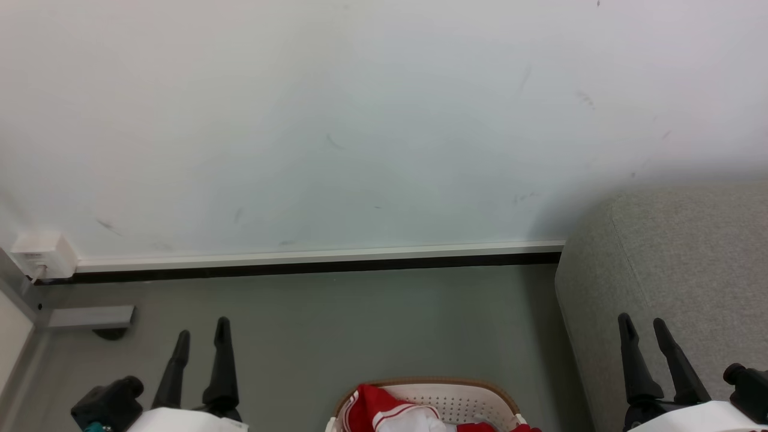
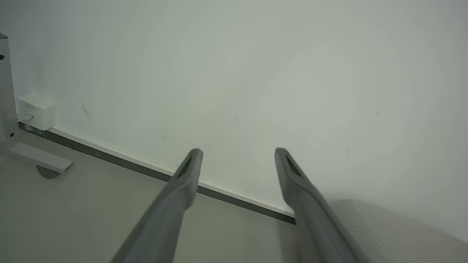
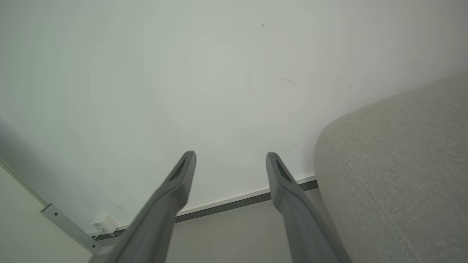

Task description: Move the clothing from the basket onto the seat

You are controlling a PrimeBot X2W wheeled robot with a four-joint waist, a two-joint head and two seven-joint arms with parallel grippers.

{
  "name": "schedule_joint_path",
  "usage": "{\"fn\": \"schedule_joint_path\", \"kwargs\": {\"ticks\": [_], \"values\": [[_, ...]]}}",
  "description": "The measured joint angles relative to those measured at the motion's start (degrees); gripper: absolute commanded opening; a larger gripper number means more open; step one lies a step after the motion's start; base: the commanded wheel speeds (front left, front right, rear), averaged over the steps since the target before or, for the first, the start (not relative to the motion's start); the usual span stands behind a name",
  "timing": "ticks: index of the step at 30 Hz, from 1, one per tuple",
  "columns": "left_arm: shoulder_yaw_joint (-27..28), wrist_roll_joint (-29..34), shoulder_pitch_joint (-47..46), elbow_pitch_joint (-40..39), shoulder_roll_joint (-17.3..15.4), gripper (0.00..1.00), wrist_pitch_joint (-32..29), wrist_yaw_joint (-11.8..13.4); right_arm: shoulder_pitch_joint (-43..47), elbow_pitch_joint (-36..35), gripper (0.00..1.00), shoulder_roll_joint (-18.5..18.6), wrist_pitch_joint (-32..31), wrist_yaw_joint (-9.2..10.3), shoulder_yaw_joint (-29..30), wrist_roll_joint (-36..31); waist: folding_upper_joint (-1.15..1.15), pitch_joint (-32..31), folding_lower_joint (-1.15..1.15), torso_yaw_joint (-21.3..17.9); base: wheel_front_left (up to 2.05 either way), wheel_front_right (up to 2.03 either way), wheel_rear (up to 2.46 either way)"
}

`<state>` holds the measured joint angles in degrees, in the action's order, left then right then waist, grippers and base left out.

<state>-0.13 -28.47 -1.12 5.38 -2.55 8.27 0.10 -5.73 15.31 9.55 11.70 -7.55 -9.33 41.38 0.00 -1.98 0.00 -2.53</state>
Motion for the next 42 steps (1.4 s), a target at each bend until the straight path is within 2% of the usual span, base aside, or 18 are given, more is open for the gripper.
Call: {"fn": "schedule_joint_path", "kwargs": {"ticks": [42], "values": [[-2.0,21.3,1.1,-0.7,-0.1,1.0,5.4,1.5,-0.5,-0.6,1.0,-0.5,2.5,0.0,-1.0,-19.4,0.0,-1.5,0.0,-1.1,0.0,0.0,0.0]]}}
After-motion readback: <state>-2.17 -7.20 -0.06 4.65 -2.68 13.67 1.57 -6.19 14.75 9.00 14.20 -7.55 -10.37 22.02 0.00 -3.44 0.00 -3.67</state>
